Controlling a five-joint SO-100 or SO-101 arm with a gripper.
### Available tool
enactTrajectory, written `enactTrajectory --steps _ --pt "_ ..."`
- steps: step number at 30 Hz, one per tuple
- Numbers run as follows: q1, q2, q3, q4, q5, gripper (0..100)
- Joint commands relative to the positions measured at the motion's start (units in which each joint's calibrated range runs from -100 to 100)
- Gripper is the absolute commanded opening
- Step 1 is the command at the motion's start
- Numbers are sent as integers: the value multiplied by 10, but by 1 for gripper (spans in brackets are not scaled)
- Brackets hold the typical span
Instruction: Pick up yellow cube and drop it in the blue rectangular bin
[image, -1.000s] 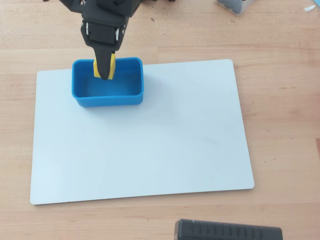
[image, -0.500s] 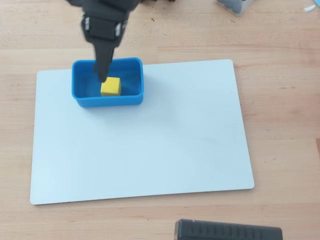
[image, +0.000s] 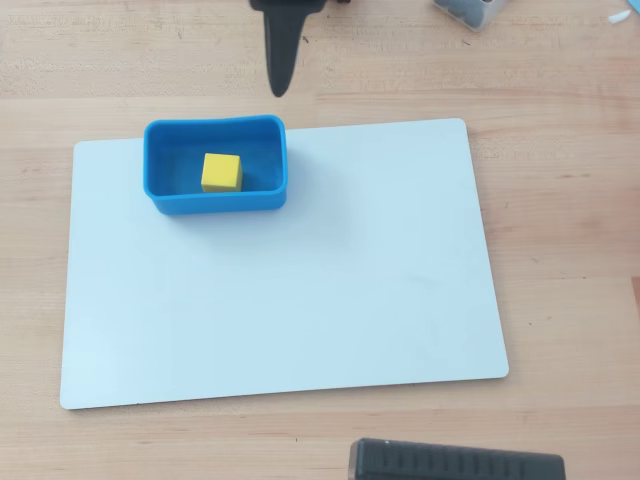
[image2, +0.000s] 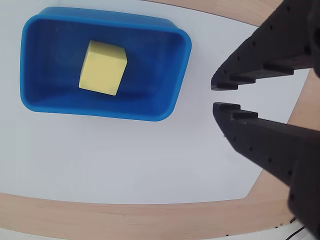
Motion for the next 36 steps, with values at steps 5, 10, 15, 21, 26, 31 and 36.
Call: enactTrajectory --steps 5,10,15,21,26,31,36 --pt "-22 -134 148 -121 -1 0" --pt "-59 -240 289 -168 -3 0" --pt "-74 -295 350 -169 -3 0" --pt "-79 -319 375 -168 -3 0" --pt "-80 -319 376 -159 -3 0" --pt "-85 -376 388 -132 -2 0" --pt "-82 -415 395 -113 -3 0"
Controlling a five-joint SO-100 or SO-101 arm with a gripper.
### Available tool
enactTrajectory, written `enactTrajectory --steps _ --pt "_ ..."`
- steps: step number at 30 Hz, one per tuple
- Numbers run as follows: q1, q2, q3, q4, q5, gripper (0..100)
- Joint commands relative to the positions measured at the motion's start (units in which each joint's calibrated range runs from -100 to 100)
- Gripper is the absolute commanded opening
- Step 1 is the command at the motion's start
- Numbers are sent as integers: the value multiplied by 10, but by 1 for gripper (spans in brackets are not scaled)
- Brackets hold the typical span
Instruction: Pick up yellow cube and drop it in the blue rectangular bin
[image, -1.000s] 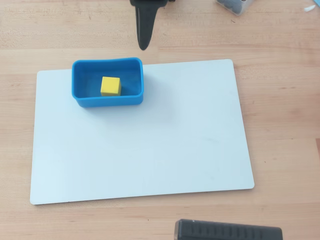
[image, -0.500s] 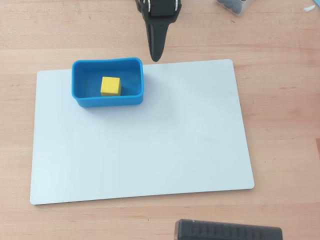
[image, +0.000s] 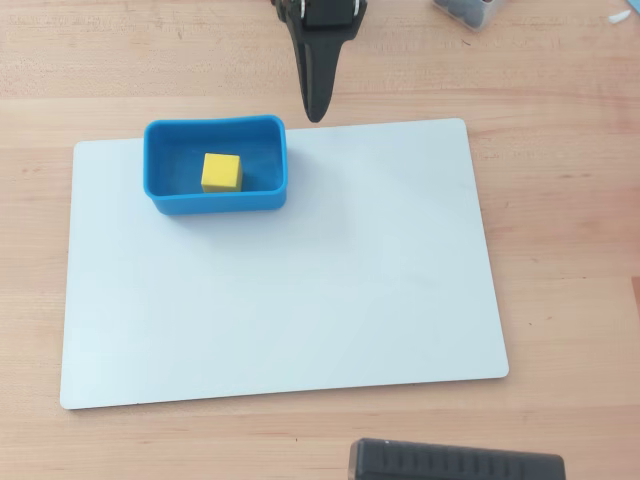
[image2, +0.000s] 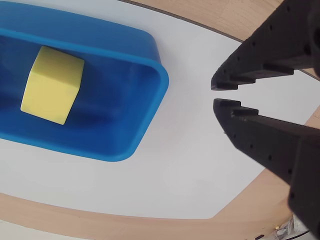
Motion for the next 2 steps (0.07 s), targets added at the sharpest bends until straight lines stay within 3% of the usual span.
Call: enactTrajectory --steps 1,2 --pt "-11 -48 -1 10 -3 0" --pt "-11 -48 -1 10 -3 0"
